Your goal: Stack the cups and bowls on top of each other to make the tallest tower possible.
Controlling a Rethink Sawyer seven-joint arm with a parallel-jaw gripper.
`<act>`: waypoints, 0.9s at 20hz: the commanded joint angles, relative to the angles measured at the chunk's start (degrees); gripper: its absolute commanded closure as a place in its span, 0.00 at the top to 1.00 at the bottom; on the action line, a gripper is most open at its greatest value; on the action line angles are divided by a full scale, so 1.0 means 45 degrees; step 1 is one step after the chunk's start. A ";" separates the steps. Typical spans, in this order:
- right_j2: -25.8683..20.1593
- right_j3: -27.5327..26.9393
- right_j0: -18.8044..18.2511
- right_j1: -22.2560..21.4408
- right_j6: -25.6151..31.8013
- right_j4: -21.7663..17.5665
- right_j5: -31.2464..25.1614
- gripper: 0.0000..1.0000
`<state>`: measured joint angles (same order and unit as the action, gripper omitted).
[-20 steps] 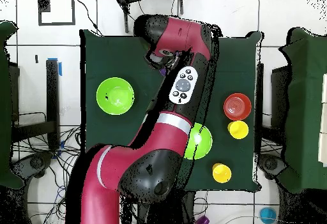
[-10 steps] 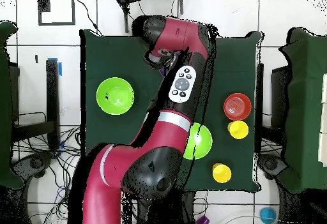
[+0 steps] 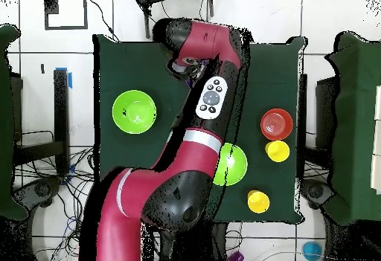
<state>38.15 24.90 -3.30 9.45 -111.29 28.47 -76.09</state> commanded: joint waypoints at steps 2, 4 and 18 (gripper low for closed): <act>-0.1545 0.0906 0.0083 -0.0025 0.1391 -0.1149 0.1453 0.00; -0.1559 0.1154 0.0122 -0.0189 0.1418 -0.1217 0.1525 0.00; -0.1523 0.0885 -0.0262 -0.0290 0.1740 -0.1457 0.1273 0.00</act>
<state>37.93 25.37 -3.32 8.06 -111.29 26.55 -72.20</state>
